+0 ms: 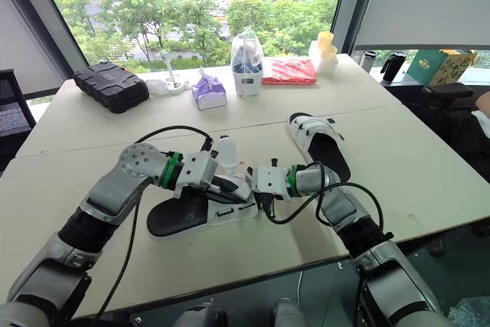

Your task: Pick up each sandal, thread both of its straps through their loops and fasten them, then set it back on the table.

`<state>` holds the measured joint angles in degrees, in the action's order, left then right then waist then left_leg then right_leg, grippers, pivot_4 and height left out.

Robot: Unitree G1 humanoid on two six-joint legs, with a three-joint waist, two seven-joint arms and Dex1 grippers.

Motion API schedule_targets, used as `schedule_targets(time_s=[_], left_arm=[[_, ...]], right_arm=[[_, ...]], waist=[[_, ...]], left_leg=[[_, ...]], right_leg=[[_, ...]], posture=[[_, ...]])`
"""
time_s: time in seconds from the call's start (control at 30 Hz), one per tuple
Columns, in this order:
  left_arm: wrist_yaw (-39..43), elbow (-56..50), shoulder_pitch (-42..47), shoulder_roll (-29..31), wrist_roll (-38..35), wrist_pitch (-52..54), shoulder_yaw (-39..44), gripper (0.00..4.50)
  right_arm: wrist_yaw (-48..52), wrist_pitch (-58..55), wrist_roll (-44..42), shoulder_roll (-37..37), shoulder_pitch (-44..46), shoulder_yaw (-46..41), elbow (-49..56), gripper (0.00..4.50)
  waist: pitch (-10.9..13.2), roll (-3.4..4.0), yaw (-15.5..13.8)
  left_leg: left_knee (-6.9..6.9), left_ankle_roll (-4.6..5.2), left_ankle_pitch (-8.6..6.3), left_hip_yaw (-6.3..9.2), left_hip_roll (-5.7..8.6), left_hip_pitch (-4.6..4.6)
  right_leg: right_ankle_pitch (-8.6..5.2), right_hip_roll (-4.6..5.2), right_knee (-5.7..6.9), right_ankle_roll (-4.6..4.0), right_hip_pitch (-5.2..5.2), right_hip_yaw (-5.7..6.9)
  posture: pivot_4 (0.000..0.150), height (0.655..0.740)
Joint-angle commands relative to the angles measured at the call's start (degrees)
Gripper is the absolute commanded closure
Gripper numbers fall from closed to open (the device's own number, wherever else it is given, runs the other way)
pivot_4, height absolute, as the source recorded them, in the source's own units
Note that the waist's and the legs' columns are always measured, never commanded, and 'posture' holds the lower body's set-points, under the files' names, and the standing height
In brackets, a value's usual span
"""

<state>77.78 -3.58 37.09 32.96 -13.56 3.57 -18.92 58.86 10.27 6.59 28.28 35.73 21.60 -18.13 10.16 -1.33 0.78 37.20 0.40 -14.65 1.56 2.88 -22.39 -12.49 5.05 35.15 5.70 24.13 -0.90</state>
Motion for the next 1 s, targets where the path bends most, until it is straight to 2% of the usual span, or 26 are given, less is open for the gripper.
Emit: schedule_targets(time_s=[0.03,0.4,0.6,0.8,1.0], left_arm=[[2.3,-2.74,-1.01,1.65,1.6,-8.9,0.41,4.11],[7.89,-2.31,-2.3,3.8,3.52,-29.44,-1.65,4.11],[9.16,-2.77,-3.5,5.42,3.73,-35.51,-3.27,4.11],[6.49,-5.22,-5.85,5.98,3.04,-33.76,-2.85,4.11],[-1.13,-8.97,-5.0,3.59,-2.62,-17.81,0.52,4.11]], right_arm=[[-0.03,-0.65,1.59,0.9,-0.49,0.28,-1.17,4.5],[0.3,-0.19,1.63,0.62,-0.33,0.63,-1.64,4.5],[0.55,-0.16,1.54,0.61,-0.27,0.67,-1.67,4.5],[0.93,-0.29,1.41,0.43,-0.2,0.72,-1.69,4.5],[1.01,-0.23,1.4,0.2,-0.14,0.78,-1.85,4.5]], waist=[[0.0,0.0,0.0],[0.0,0.0,0.0],[0.0,0.0,0.0],[-0.01,0.0,0.01],[-0.01,0.0,0.02]], left_leg=[[0.0,0.0,0.0,0.0,0.0,0.0],[-0.02,0.0,0.0,-0.01,0.0,-0.01],[-0.03,0.01,0.0,-0.02,0.0,-0.01],[-0.02,0.02,0.0,-0.02,0.0,-0.01],[0.02,0.02,0.0,-0.01,0.0,-0.01]], right_leg=[[0.0,0.0,0.0,-0.01,0.0,0.0],[-0.01,0.04,-0.04,-0.03,0.0,0.0],[-0.01,0.04,-0.04,-0.03,0.0,0.0],[-0.01,0.03,-0.04,-0.03,0.0,0.01],[0.0,-0.04,-0.02,-0.01,-0.03,0.06]], posture=[[0.15,0.74],[0.15,0.74],[0.15,0.74],[0.15,0.74],[0.15,0.74]])
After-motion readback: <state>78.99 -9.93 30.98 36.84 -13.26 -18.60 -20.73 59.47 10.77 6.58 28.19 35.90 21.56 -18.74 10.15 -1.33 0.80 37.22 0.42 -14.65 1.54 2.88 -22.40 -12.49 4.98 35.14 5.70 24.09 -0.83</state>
